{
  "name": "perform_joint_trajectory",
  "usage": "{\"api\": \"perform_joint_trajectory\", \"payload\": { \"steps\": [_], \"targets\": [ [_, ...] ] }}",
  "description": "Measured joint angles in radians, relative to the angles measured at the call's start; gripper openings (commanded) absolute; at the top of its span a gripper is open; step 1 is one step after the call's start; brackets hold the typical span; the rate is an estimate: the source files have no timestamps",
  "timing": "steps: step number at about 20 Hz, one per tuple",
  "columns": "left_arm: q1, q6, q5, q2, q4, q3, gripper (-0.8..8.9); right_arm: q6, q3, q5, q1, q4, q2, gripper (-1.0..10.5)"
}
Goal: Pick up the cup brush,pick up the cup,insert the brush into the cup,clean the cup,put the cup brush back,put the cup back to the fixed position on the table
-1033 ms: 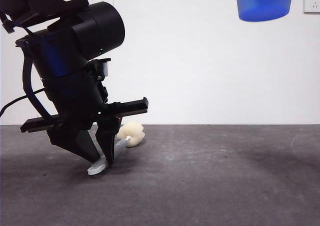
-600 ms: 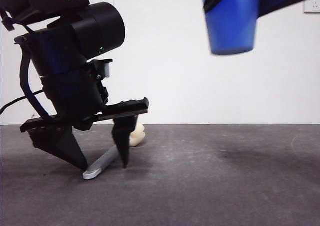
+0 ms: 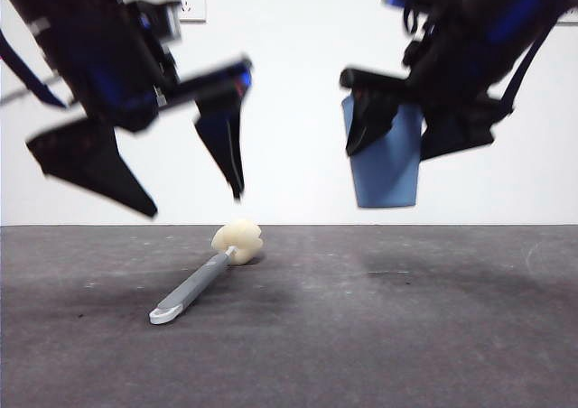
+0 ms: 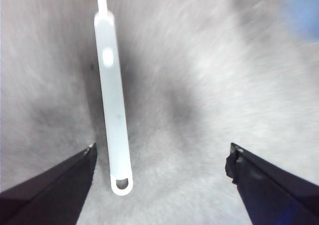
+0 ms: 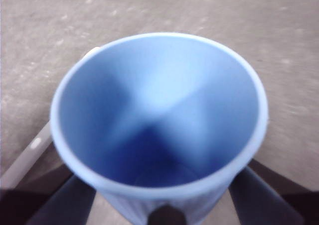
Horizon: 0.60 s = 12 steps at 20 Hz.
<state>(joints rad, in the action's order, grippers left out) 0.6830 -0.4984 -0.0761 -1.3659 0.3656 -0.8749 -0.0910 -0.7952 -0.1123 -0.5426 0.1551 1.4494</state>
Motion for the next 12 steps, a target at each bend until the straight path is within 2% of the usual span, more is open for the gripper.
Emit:
{"api": "perform_joint_trajectory", "payload": {
  "steps": [7,12],
  "targets": [
    [0.000,0.079,-0.026,0.236,0.110,0.000,4.40,0.028,0.112,0.008,0.042,0.307,0.159,-0.2],
    [0.000,0.092,-0.050,0.288,0.144,0.000,4.40,0.054,0.141,0.008,0.074,0.410,0.209,-0.2]
  ]
}}
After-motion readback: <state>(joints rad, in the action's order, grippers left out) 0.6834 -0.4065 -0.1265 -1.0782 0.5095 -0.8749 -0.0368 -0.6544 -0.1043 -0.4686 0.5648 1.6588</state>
